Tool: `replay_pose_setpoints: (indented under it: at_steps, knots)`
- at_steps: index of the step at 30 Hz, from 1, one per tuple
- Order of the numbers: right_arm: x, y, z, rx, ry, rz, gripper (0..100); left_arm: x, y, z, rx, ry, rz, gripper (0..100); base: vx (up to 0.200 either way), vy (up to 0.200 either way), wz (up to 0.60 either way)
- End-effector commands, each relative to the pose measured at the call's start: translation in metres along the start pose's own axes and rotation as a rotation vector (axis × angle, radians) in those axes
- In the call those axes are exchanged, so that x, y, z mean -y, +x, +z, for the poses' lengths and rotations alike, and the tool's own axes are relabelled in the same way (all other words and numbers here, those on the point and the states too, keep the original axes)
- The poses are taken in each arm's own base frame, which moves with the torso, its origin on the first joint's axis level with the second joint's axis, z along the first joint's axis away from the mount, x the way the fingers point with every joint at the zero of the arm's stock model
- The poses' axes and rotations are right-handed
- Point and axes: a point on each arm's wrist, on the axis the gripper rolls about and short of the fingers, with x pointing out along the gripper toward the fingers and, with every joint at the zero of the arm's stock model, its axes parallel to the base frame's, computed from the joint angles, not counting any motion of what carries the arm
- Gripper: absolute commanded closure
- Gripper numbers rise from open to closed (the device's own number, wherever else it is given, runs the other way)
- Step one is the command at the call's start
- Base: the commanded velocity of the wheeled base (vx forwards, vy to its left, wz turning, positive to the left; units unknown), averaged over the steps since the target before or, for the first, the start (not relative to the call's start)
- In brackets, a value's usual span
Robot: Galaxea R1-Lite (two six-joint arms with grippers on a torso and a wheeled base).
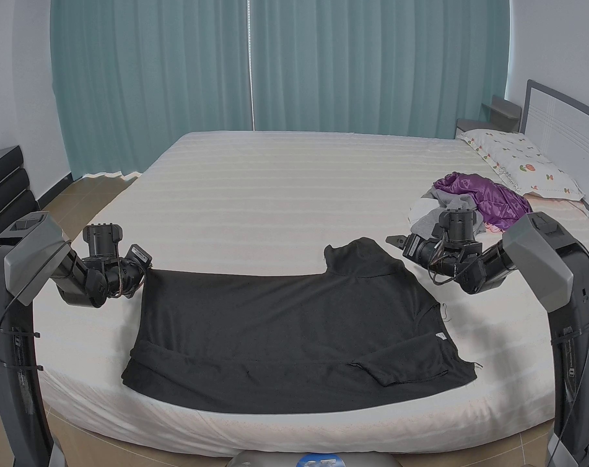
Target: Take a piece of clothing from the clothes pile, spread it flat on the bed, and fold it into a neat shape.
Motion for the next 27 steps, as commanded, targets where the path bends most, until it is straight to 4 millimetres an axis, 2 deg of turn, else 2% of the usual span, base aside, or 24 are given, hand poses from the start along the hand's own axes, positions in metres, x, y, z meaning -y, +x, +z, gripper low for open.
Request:
replay_pose_setpoints:
  at_steps: [1,7,8,17,21,27]
  knots:
    - [0.018,0.035,-0.019,-0.04,-0.004,-0.043,0,-0.002,-0.001,-0.001,-0.005,0.0,0.007,100,0.0,0.0,0.0]
    - [0.023,0.041,-0.016,-0.028,0.001,-0.051,0,-0.003,-0.001,-0.002,-0.007,-0.001,0.01,100,0.0,0.0,0.0]
    - [0.023,0.042,-0.016,-0.026,0.0,-0.05,100,-0.003,-0.001,-0.002,-0.007,-0.001,0.01,100,0.0,0.0,0.0]
    - [0.023,0.044,-0.019,-0.033,0.003,-0.05,100,-0.003,-0.001,-0.003,-0.009,0.0,0.01,100,0.0,0.0,0.0]
    - [0.021,0.041,-0.013,-0.014,0.013,-0.054,100,-0.002,-0.001,-0.002,-0.007,0.0,0.008,100,0.0,0.0,0.0]
    - [0.008,0.03,0.005,0.039,0.067,-0.053,100,0.0,-0.003,-0.001,-0.002,0.004,0.004,100,0.0,0.0,0.0]
